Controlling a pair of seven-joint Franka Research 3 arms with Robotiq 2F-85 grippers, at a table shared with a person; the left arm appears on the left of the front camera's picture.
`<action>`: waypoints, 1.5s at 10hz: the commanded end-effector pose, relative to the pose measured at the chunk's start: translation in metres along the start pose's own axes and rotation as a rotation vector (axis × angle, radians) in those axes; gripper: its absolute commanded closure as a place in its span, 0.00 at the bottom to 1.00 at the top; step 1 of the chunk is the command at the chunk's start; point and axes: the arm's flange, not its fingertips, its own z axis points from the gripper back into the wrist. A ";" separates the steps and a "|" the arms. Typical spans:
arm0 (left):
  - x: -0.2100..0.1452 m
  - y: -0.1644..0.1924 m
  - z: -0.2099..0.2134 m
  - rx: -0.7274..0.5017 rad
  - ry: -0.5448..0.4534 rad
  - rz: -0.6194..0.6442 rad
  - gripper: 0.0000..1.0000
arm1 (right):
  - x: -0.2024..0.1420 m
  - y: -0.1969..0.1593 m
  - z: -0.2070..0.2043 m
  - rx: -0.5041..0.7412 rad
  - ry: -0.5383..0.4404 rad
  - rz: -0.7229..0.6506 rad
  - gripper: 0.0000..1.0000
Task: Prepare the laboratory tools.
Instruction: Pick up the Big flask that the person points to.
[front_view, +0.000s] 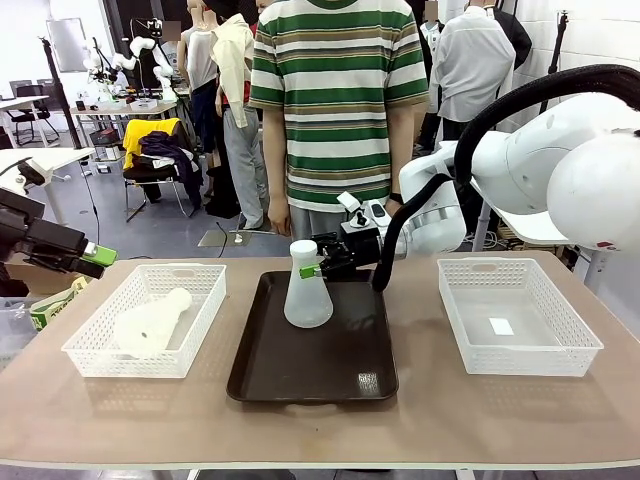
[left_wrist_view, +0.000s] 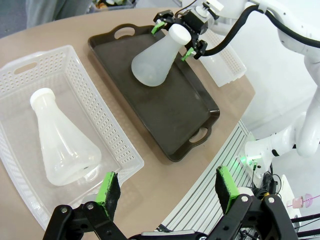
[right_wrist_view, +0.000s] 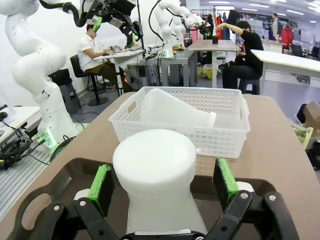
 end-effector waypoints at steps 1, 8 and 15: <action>-0.001 0.002 0.000 -0.020 -0.019 -0.017 0.00 | 0.000 -0.002 -0.001 0.003 -0.005 0.005 0.00; -0.001 0.002 0.000 -0.020 -0.019 -0.017 0.00 | 0.014 0.070 0.077 -0.167 0.029 0.004 0.00; -0.001 0.002 0.000 -0.020 -0.019 -0.017 0.00 | 0.077 0.162 0.181 -0.464 0.189 0.021 0.00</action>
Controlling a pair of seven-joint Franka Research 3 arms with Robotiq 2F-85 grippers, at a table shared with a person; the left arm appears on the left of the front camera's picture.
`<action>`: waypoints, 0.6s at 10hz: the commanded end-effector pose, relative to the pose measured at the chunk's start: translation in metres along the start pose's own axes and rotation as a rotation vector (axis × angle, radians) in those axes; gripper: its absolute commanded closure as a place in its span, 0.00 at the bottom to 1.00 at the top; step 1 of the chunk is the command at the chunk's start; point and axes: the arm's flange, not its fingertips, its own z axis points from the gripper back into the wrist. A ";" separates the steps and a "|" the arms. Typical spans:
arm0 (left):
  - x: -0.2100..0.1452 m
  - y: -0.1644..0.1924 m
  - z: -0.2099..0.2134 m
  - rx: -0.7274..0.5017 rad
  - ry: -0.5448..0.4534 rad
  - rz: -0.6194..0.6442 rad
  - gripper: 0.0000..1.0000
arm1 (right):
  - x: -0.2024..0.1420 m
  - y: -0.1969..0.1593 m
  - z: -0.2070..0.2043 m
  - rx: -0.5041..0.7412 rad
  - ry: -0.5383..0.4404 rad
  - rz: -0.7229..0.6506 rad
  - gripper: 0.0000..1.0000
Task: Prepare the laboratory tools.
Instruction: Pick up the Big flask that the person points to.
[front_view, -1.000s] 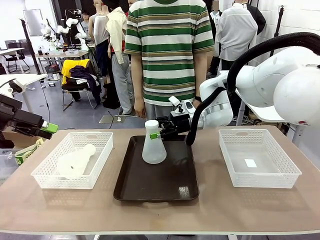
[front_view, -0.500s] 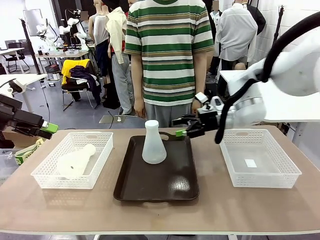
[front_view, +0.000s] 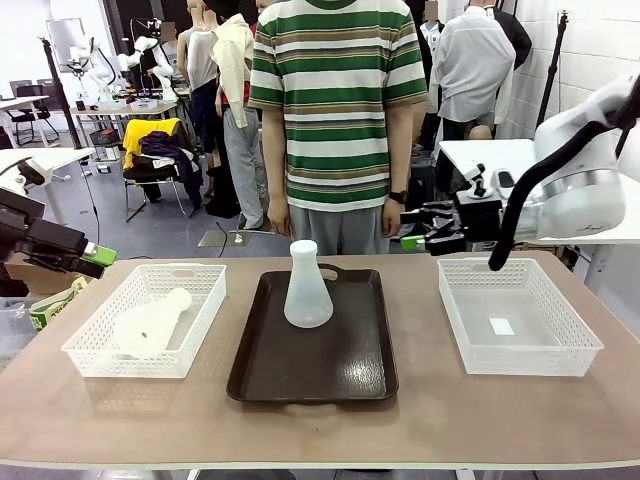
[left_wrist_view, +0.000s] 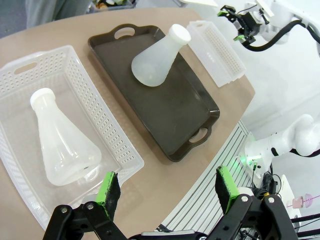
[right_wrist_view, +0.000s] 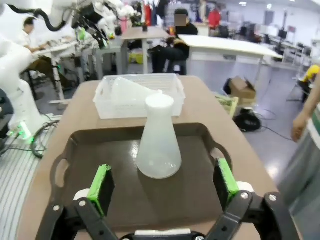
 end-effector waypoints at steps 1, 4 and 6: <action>-0.001 0.002 0.000 -0.020 -0.019 -0.017 0.00 | 0.005 0.019 0.012 -0.050 0.089 -0.034 0.00; -0.001 0.002 0.000 -0.020 -0.019 -0.017 0.00 | -0.006 0.021 0.024 -0.051 0.071 -0.061 0.00; -0.001 0.002 0.000 -0.020 -0.019 -0.017 0.00 | -0.010 0.021 0.022 -0.054 0.049 -0.052 0.00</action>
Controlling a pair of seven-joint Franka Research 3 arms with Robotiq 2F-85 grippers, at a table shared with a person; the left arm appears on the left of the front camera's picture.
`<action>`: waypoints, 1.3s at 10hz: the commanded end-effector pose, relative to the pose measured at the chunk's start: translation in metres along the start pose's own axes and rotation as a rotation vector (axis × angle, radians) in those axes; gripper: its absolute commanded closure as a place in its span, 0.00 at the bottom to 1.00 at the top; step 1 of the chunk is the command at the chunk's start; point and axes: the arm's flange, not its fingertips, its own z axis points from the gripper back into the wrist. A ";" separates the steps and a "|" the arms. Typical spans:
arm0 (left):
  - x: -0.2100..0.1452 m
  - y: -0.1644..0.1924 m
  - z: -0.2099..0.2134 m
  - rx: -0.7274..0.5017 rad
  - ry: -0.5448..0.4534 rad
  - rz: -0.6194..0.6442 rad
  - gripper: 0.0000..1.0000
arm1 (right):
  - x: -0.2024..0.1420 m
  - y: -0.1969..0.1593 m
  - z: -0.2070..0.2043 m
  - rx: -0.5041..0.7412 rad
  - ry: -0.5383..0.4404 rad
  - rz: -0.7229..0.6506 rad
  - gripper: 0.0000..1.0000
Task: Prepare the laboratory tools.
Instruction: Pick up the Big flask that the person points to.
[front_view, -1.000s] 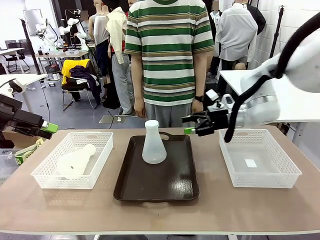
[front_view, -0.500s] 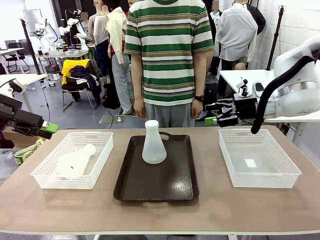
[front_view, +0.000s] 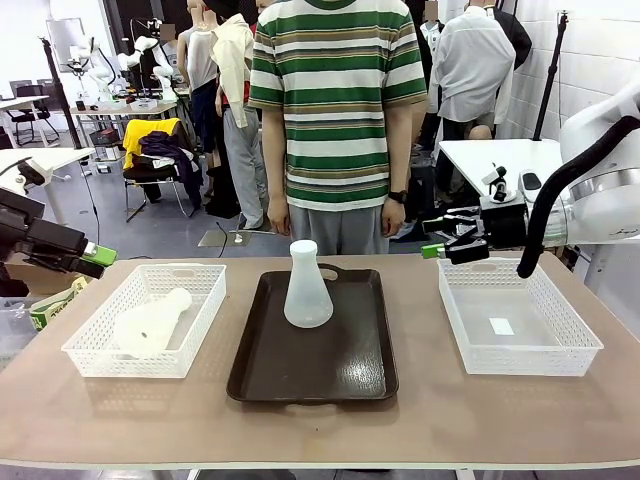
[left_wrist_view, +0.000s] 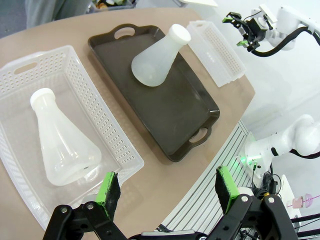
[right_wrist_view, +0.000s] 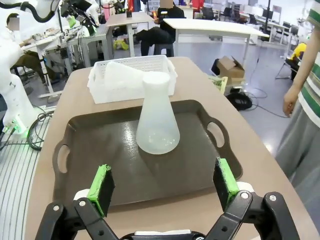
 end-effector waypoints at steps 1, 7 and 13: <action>-0.001 0.002 0.000 -0.020 -0.019 -0.017 0.00 | -0.003 -0.001 -0.005 -0.015 -0.070 0.021 0.00; -0.001 0.002 0.000 -0.020 -0.019 -0.017 0.00 | 0.000 0.000 0.000 0.000 0.000 0.000 0.00; -0.001 0.002 0.000 -0.020 -0.019 -0.017 0.00 | 0.000 0.000 0.000 0.000 0.000 0.000 0.00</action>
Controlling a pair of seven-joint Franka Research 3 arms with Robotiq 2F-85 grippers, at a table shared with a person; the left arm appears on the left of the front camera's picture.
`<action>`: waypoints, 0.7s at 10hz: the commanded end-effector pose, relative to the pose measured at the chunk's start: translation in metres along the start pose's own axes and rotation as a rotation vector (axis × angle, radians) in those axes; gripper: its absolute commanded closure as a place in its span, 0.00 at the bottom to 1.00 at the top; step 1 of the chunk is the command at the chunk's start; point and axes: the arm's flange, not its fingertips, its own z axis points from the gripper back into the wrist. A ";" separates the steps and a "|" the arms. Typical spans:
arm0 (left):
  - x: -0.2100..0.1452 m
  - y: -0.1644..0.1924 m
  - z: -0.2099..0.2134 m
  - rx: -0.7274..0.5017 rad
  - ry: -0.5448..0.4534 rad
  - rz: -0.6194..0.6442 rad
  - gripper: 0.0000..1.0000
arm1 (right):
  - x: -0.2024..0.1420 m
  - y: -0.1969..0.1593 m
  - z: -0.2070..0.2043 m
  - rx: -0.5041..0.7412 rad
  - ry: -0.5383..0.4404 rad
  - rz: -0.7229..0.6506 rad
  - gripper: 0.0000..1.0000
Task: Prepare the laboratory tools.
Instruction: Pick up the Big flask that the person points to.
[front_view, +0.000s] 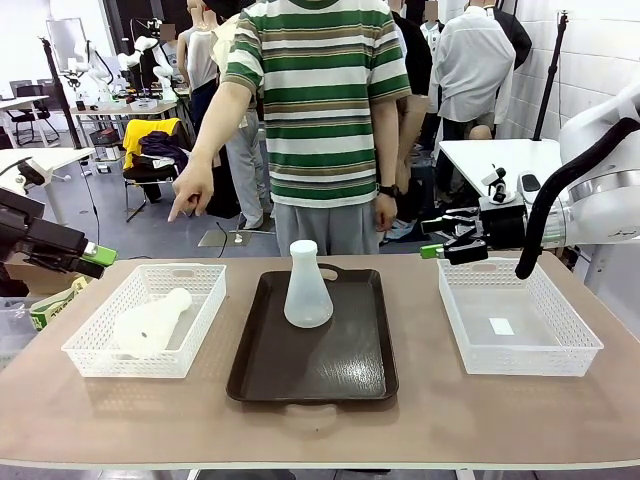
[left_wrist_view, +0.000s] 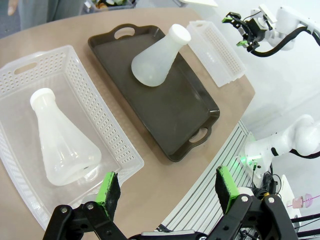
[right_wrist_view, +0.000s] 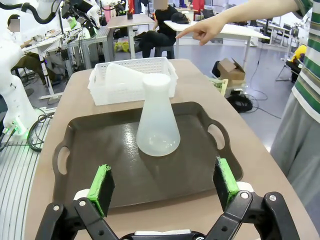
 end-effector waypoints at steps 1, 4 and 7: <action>-0.001 0.002 0.000 -0.020 -0.019 -0.017 0.00 | 0.001 0.000 0.001 -0.001 0.011 -0.004 0.00; -0.001 0.002 0.000 -0.020 -0.019 -0.017 0.00 | 0.001 0.000 0.001 -0.001 0.011 -0.004 0.00; -0.001 0.002 0.000 -0.020 -0.019 -0.017 0.00 | 0.001 0.000 0.001 -0.001 0.011 -0.004 0.00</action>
